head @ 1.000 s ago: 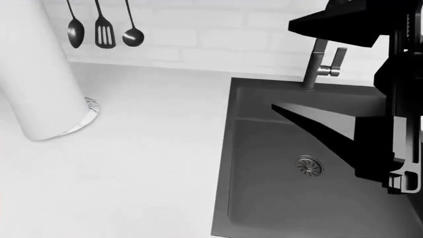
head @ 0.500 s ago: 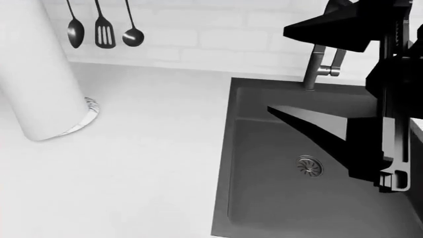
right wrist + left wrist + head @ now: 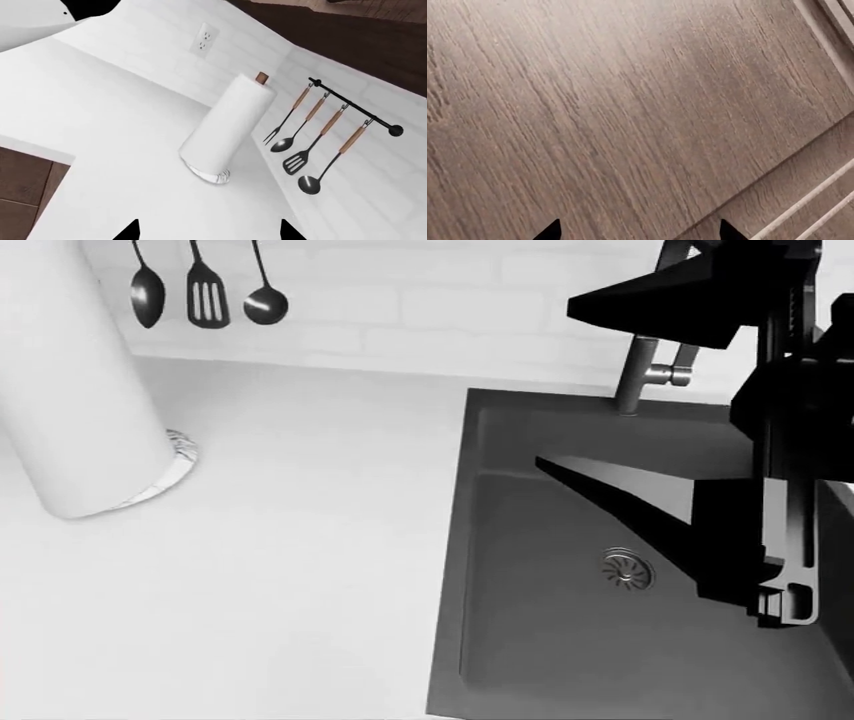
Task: Pick the pear, onion from the counter and place them in the cabinet. Then close the cabinet.
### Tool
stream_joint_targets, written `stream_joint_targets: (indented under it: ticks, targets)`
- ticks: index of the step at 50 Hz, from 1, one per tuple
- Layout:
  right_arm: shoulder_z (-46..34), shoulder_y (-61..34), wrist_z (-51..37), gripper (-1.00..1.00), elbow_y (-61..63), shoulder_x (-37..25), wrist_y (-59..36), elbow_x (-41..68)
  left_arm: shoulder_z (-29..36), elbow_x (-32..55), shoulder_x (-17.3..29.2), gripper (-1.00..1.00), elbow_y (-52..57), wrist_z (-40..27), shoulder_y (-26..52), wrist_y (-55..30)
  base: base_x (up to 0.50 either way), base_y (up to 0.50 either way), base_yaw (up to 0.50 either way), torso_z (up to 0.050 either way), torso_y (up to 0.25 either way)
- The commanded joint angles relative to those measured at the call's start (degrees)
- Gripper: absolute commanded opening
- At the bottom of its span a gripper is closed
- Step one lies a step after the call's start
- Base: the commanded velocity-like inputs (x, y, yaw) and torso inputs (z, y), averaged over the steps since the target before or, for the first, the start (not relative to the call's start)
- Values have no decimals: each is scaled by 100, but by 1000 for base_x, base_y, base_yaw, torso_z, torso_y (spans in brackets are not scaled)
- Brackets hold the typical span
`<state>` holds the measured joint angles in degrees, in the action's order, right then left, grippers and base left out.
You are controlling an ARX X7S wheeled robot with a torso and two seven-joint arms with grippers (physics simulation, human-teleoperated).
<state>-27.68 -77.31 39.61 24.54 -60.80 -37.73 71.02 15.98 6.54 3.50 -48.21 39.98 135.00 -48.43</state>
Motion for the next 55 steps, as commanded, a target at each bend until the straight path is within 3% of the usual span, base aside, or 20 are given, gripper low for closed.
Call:
stream_joint_targets:
  ticks: [1,34,40,55]
  targets:
    - [6,-15,-26,100,37,-23,16,34,197,861,-350,100,-1937,397,0,-543,14,2,-6,0,-127]
    - [51,-53,-14,100,21,-55,-11,62,197,861,-350,100,-1937,397,0,-543,3,-4,-6,1,-181]
    - [60,-45,-21,100,31,-63,-10,71,197,861,-350,100,-1937,397,0,-543,4,-3,-7,0,17]
    - [110,92,-47,100,119,-145,72,108,197,861,-350,100,-1937,397,0,-543,4,-1,-2,0,248]
